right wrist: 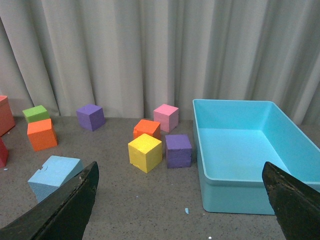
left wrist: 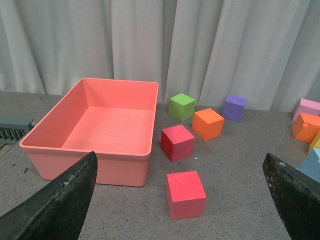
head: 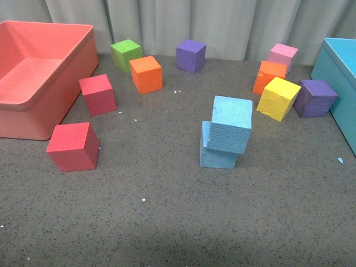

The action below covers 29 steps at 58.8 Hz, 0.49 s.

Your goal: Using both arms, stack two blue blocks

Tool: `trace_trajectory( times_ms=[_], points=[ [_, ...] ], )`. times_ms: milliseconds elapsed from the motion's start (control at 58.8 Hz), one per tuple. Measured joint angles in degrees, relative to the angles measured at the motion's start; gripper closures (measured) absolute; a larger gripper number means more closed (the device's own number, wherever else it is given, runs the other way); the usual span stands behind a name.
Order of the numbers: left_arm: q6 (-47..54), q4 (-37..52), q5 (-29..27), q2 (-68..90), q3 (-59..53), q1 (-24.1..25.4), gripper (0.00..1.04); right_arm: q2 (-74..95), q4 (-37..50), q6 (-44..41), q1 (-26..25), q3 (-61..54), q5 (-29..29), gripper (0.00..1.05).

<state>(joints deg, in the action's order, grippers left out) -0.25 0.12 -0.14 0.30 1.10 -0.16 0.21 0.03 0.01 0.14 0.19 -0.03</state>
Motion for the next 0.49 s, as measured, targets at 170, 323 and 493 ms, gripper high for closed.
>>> trace_trajectory(
  times_ms=[170, 323, 493],
  points=[
    [0.00, 0.00, 0.00, 0.00, 0.00, 0.00, 0.07, 0.00, 0.00, 0.00, 0.00, 0.00, 0.00, 0.09],
    [0.00, 0.00, 0.00, 0.00, 0.00, 0.00, 0.07, 0.00, 0.00, 0.00, 0.00, 0.00, 0.00, 0.09],
    [0.00, 0.00, 0.00, 0.00, 0.00, 0.00, 0.07, 0.00, 0.00, 0.00, 0.00, 0.00, 0.00, 0.09]
  ],
)
